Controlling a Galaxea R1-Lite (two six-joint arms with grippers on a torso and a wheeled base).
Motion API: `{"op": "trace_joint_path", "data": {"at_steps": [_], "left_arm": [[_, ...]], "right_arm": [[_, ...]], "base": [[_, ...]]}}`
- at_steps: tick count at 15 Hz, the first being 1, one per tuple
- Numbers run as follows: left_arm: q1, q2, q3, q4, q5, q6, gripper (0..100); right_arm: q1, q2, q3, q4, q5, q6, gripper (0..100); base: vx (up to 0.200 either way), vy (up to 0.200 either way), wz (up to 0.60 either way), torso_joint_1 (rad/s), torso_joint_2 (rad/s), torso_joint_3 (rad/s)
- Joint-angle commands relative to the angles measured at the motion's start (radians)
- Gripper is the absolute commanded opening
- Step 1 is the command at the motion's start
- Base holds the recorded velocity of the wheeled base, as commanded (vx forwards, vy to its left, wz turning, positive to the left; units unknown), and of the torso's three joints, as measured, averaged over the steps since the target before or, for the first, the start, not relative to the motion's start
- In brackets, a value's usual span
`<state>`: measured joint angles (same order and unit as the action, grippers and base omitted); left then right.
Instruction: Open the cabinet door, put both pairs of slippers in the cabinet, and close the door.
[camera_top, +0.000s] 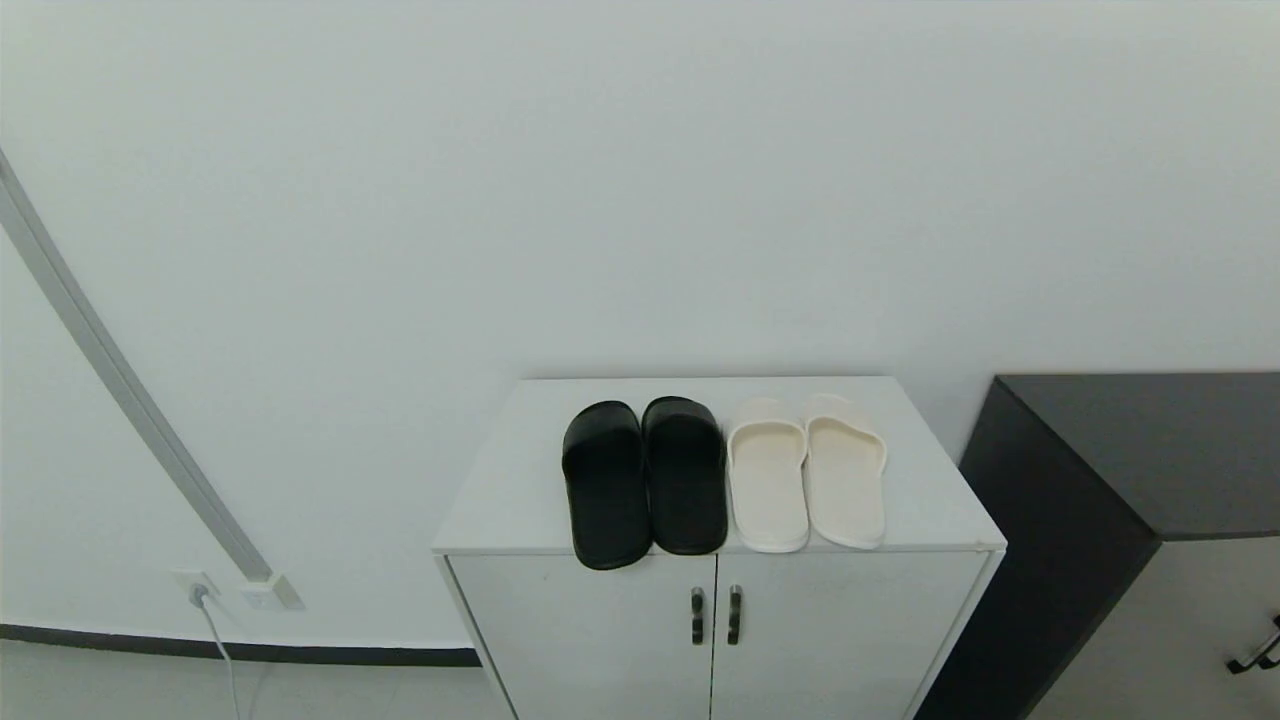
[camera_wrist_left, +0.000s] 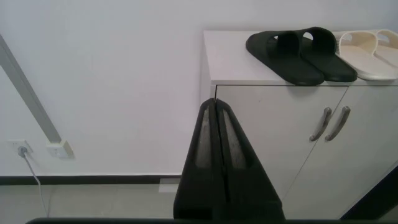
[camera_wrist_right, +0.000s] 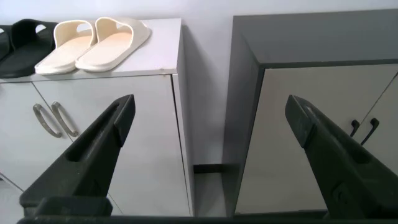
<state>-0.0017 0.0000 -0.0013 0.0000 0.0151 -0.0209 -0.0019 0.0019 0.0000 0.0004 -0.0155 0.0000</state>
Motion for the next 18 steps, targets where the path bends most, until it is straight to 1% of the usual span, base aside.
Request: {"op": "trace_joint_path", "data": {"at_steps": [1, 11, 12, 13, 14, 15, 16, 18], "left_arm": [[-0.001, 0.002, 0.001, 0.000, 0.000, -0.001, 0], [-0.001, 0.002, 0.000, 0.000, 0.000, -0.002, 0], [0.000, 0.002, 0.000, 0.000, 0.000, -0.001, 0], [0.000, 0.002, 0.001, 0.000, 0.000, -0.001, 0], [0.000, 0.002, 0.001, 0.000, 0.000, -0.001, 0], [0.000, 0.002, 0.001, 0.000, 0.000, -0.001, 0], [0.000, 0.002, 0.000, 0.000, 0.000, -0.001, 0], [0.000, 0.002, 0.001, -0.002, 0.002, -0.001, 0]], "right_arm": [[-0.001, 0.000, 0.000, 0.000, 0.000, -0.002, 100], [-0.001, 0.001, -0.005, -0.008, 0.000, 0.003, 100], [0.003, 0.026, -0.066, -0.016, 0.000, 0.028, 100], [0.040, 0.156, -0.311, 0.015, 0.003, 0.221, 100], [0.056, 0.221, -0.354, 0.107, 0.008, 0.207, 100], [0.059, 0.262, -0.307, 0.155, 0.020, 0.081, 100], [0.071, 0.305, -0.273, 0.116, 0.040, 0.061, 100], [0.079, 0.448, -0.279, -0.007, 0.065, 0.061, 100]], "base": [[0.000, 0.000, 0.00, 0.000, 0.00, 0.000], [0.000, 0.000, 0.00, 0.000, 0.00, 0.000], [0.000, 0.000, 0.00, 0.000, 0.00, 0.000], [0.000, 0.000, 0.00, 0.000, 0.00, 0.000], [0.000, 0.000, 0.00, 0.000, 0.00, 0.000], [0.000, 0.000, 0.00, 0.000, 0.00, 0.000], [0.000, 0.000, 0.00, 0.000, 0.00, 0.000], [0.000, 0.000, 0.00, 0.000, 0.00, 0.000]]}}
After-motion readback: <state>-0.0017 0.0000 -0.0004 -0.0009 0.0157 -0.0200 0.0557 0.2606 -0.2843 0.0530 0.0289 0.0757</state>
